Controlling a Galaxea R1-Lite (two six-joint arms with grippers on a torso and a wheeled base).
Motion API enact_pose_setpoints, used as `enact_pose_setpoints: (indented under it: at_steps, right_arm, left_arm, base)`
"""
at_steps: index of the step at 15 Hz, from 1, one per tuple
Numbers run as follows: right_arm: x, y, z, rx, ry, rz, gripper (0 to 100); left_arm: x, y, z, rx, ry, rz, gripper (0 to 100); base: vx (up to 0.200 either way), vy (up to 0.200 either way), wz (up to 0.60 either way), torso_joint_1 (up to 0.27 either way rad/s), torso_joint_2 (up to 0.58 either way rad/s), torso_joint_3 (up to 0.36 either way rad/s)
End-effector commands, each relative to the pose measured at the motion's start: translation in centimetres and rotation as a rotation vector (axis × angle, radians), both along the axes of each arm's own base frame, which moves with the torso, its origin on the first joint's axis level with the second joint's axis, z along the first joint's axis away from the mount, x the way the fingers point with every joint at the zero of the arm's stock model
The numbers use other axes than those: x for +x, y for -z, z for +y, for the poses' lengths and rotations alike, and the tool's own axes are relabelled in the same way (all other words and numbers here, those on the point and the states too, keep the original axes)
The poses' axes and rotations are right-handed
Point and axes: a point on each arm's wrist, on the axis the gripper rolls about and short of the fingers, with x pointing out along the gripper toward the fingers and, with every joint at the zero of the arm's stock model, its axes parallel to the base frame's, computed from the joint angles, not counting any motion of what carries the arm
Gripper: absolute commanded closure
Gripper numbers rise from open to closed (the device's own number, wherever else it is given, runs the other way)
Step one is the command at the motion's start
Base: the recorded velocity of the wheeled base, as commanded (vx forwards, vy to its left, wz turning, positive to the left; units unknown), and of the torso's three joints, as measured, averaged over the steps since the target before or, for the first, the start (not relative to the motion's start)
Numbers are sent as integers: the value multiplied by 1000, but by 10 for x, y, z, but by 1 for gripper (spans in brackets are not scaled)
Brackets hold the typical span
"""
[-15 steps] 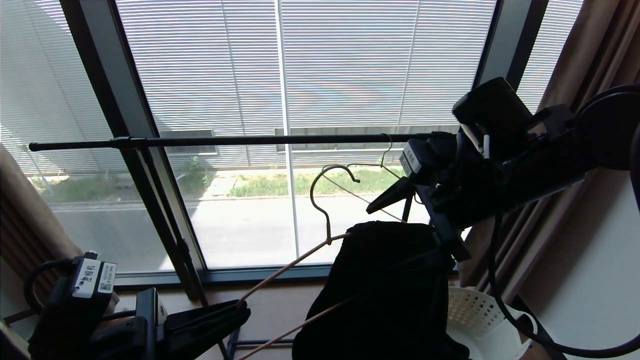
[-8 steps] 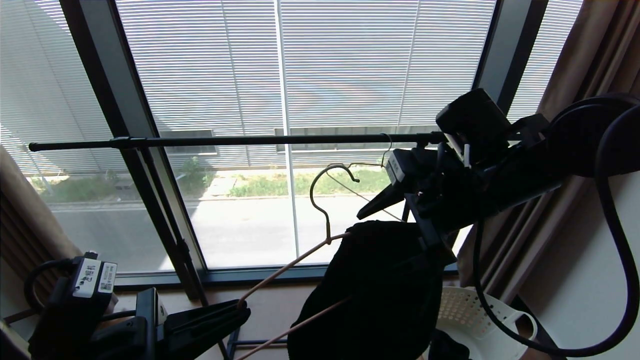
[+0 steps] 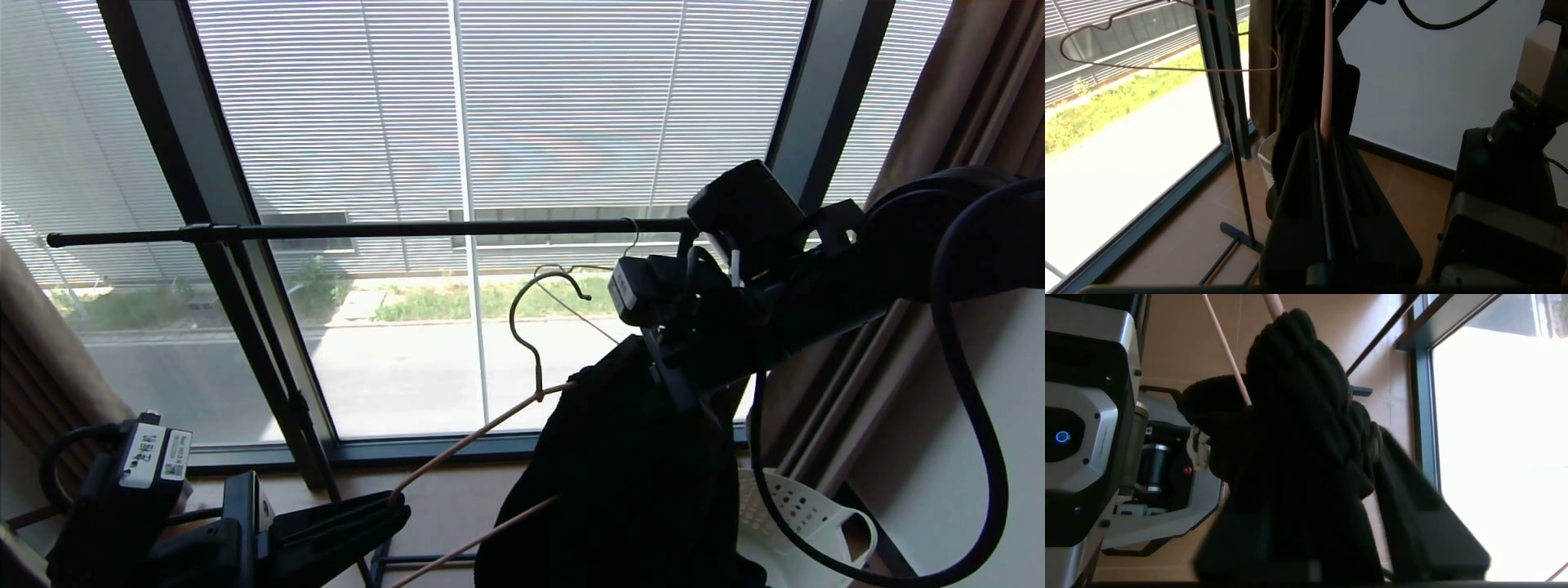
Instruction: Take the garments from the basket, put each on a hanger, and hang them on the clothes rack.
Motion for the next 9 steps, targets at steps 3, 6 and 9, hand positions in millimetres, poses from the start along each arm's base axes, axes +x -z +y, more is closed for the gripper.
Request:
enact_pose_setpoints:
  at_steps: [3, 6, 9]
  right_arm:
    - [-2, -2, -1, 0, -1, -4, 100]
    - [-3, -5, -2, 4, 0, -12, 100]
    - [-3, -5, -2, 4, 0, -12, 100]
  left_arm:
    - [0, 0, 0, -3, 1, 3, 100]
    - [0, 0, 0, -4, 1, 2, 100]
    - [0, 0, 0, -3, -1, 3, 100]
  base:
    - [0, 0, 0, 0, 0, 0]
    - [0, 0, 0, 0, 0, 0]
    - [0, 0, 0, 0, 0, 0]
